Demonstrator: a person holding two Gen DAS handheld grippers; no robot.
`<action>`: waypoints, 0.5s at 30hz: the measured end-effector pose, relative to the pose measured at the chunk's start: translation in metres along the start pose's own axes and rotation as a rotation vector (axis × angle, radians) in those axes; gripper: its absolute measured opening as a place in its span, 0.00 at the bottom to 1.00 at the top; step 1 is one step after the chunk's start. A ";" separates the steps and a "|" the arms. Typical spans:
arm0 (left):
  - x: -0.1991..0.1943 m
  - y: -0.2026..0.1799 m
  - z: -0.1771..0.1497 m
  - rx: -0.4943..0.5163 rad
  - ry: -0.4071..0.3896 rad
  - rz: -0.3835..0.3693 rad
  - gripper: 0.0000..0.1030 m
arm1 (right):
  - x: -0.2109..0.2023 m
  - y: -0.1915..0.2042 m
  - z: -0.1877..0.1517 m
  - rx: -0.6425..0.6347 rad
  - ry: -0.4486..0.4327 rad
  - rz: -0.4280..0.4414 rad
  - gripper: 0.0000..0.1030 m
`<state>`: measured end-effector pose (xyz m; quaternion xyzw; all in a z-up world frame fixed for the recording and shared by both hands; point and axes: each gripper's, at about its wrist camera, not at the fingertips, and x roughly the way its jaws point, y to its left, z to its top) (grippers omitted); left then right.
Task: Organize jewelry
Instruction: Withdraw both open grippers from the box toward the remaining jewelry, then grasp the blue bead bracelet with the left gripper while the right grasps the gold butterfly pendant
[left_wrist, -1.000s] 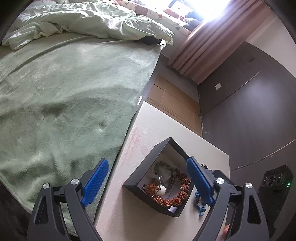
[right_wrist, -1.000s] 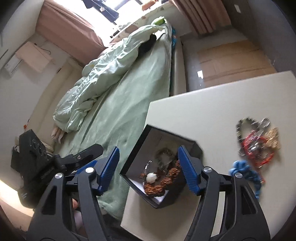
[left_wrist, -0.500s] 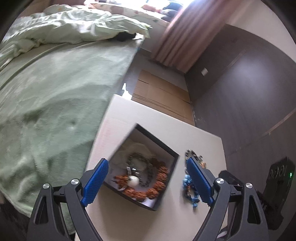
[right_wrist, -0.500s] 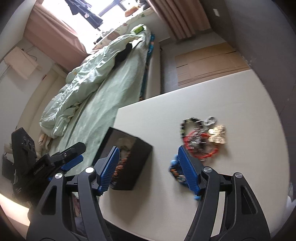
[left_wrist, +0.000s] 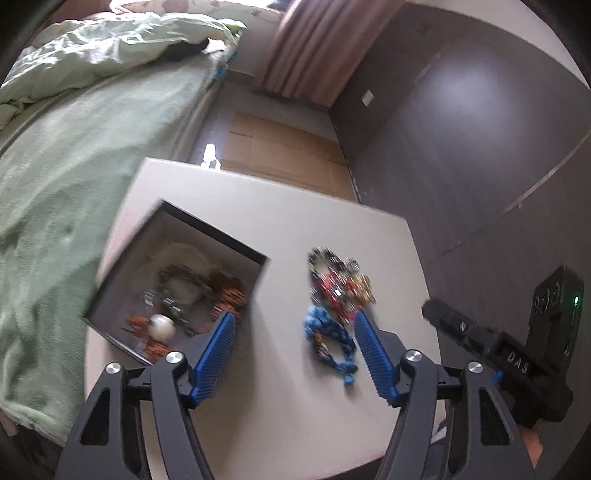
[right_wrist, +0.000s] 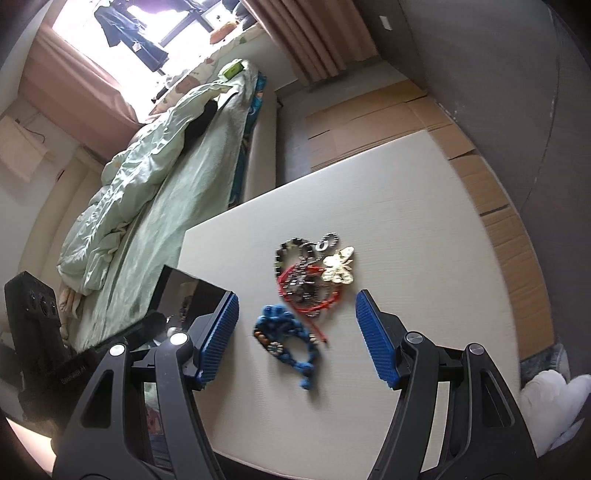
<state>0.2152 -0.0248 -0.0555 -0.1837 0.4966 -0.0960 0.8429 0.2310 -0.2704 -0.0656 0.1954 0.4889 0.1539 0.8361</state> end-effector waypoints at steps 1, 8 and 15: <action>0.006 -0.006 -0.003 0.011 0.021 -0.006 0.56 | -0.001 -0.004 0.000 0.002 0.000 -0.008 0.65; 0.029 -0.025 -0.013 0.042 0.057 0.021 0.52 | -0.005 -0.019 0.003 0.025 -0.004 -0.021 0.65; 0.061 -0.038 -0.021 0.058 0.084 0.099 0.49 | 0.006 -0.030 0.003 0.021 0.013 -0.033 0.65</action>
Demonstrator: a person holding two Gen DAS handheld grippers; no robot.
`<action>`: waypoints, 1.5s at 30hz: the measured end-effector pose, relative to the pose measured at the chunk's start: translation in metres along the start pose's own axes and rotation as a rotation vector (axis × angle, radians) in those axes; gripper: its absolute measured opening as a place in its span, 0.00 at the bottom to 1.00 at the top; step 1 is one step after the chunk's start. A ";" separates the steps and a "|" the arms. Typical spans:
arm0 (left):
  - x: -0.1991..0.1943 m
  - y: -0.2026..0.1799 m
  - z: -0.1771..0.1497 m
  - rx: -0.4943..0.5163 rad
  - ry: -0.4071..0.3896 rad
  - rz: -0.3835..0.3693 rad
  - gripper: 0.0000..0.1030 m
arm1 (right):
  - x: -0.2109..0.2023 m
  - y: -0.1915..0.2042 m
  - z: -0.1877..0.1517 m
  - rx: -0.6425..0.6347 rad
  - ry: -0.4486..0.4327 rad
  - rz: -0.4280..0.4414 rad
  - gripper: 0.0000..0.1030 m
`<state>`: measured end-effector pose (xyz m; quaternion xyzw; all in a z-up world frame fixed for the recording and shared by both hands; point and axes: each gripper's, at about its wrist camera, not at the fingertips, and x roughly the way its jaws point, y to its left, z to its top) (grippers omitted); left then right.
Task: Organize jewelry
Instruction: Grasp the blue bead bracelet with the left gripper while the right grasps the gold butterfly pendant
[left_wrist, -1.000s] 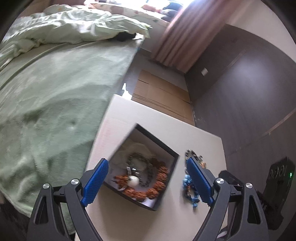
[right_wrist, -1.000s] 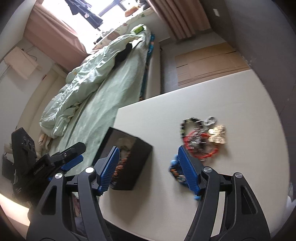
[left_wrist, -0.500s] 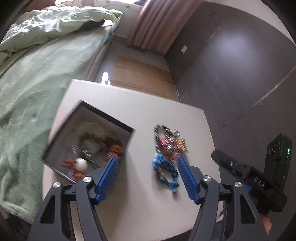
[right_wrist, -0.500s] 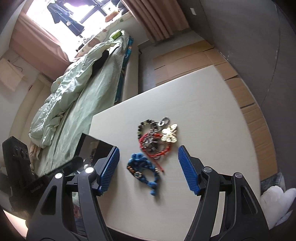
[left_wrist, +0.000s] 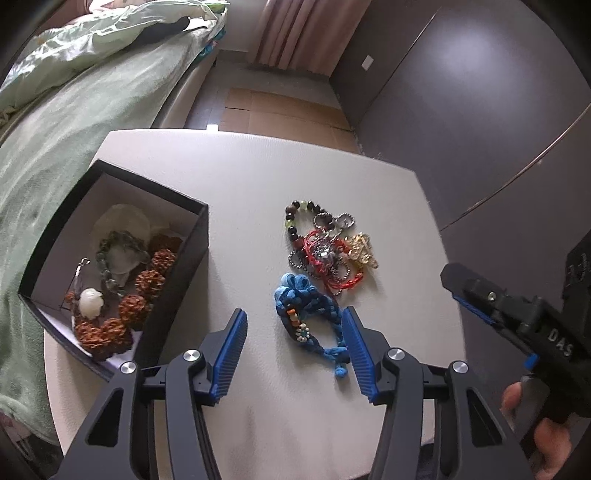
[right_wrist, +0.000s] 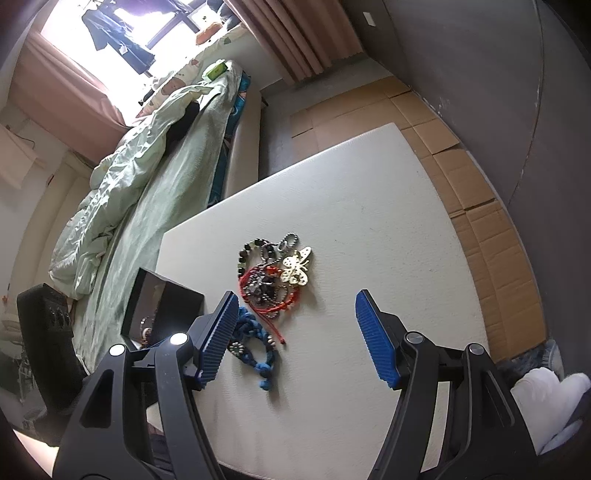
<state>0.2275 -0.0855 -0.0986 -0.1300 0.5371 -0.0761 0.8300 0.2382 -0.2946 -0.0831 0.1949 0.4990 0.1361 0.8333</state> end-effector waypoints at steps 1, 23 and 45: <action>0.004 -0.002 -0.001 0.005 0.002 0.011 0.49 | 0.002 0.000 0.001 -0.002 0.003 -0.002 0.65; 0.013 -0.006 0.007 0.001 -0.075 0.075 0.07 | 0.042 -0.005 0.009 0.022 0.034 0.044 0.64; -0.019 0.032 0.038 -0.071 -0.128 -0.016 0.07 | 0.087 0.011 0.021 0.031 0.082 -0.026 0.13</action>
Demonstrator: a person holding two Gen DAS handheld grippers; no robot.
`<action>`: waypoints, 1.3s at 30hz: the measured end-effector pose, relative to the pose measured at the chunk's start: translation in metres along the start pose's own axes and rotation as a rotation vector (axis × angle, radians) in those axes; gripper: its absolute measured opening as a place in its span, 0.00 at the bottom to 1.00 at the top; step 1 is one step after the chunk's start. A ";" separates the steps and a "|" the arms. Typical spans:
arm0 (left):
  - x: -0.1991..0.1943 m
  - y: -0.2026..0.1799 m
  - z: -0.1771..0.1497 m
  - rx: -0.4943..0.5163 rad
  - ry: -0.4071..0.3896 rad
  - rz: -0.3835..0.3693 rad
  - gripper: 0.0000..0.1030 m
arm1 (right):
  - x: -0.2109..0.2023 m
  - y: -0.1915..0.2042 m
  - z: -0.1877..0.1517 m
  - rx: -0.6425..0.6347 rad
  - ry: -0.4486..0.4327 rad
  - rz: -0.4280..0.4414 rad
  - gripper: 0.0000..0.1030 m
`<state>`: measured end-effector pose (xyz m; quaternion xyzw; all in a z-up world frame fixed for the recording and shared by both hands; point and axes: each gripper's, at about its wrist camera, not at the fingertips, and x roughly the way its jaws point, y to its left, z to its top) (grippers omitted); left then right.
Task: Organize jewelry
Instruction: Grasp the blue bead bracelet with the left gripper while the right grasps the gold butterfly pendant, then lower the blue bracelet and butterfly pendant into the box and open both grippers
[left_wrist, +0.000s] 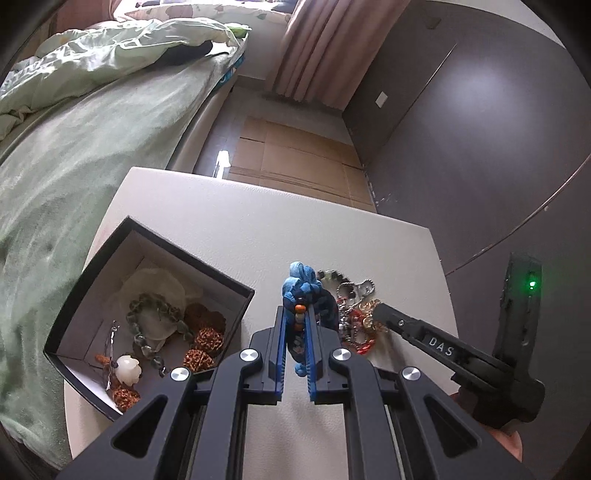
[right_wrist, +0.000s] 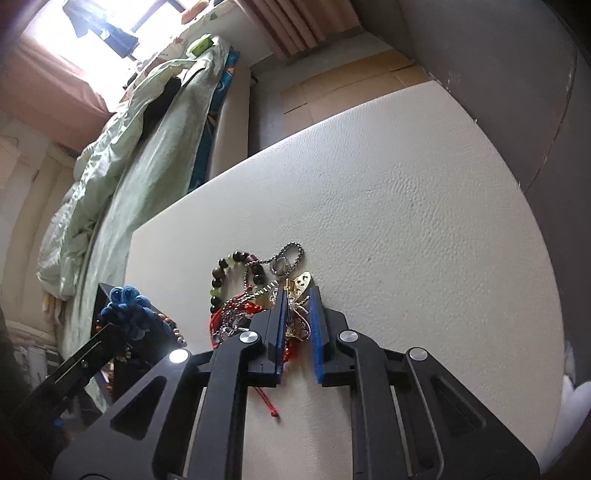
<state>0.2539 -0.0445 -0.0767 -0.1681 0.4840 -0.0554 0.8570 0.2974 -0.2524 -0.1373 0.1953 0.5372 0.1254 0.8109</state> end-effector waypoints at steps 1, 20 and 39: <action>-0.002 0.000 0.000 -0.002 -0.002 -0.007 0.07 | -0.003 0.001 0.000 -0.004 -0.007 -0.003 0.13; -0.060 0.043 0.006 -0.058 -0.108 -0.007 0.07 | -0.061 0.033 -0.021 -0.018 -0.107 0.104 0.13; -0.085 0.080 0.009 -0.076 -0.176 0.071 0.64 | -0.050 0.100 -0.037 -0.123 -0.103 0.218 0.13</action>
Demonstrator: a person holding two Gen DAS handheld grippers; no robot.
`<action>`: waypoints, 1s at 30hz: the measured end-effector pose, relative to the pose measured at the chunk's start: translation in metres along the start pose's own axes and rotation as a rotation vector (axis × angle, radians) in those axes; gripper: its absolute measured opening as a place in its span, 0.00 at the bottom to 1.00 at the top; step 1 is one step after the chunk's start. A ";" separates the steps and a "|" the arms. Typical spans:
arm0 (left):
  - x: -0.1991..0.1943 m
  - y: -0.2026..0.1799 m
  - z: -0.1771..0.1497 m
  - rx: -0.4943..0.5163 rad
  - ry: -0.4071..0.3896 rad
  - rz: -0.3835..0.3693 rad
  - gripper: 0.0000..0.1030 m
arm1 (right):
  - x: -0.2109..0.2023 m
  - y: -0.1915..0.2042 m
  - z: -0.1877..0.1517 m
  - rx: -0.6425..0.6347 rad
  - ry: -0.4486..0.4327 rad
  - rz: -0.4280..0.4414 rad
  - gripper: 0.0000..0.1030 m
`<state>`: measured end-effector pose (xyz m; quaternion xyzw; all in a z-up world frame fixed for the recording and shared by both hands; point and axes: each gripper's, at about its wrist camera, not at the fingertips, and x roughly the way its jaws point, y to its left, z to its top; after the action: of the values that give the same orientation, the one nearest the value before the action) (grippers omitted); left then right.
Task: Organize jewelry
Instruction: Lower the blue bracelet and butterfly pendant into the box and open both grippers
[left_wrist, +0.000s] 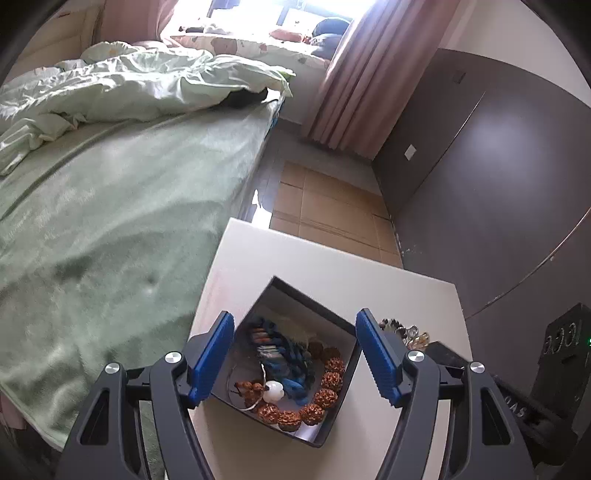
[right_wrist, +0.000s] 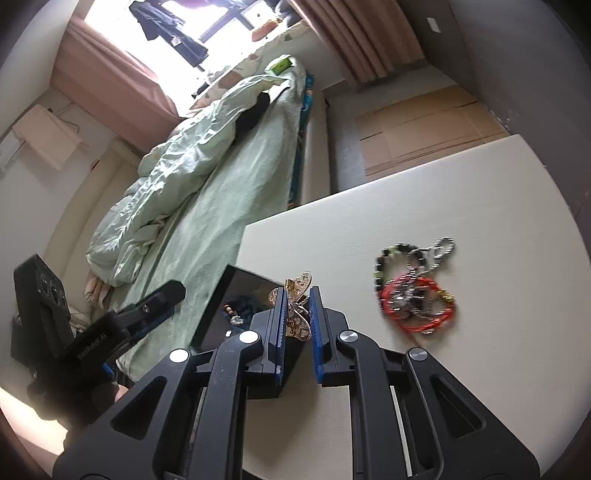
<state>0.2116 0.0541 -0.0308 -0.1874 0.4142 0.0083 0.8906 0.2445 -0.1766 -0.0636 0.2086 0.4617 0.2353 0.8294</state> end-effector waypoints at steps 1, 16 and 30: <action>-0.001 0.002 0.001 -0.005 -0.003 -0.001 0.64 | 0.002 0.003 -0.001 -0.004 0.002 0.007 0.13; -0.014 0.043 0.008 -0.077 -0.010 0.065 0.64 | 0.032 0.037 -0.005 -0.048 0.033 0.088 0.13; -0.010 0.041 0.006 -0.067 0.013 0.058 0.64 | 0.030 0.028 -0.005 -0.002 0.036 0.054 0.71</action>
<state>0.2026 0.0957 -0.0333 -0.2052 0.4249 0.0467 0.8804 0.2486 -0.1359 -0.0702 0.2160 0.4707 0.2620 0.8143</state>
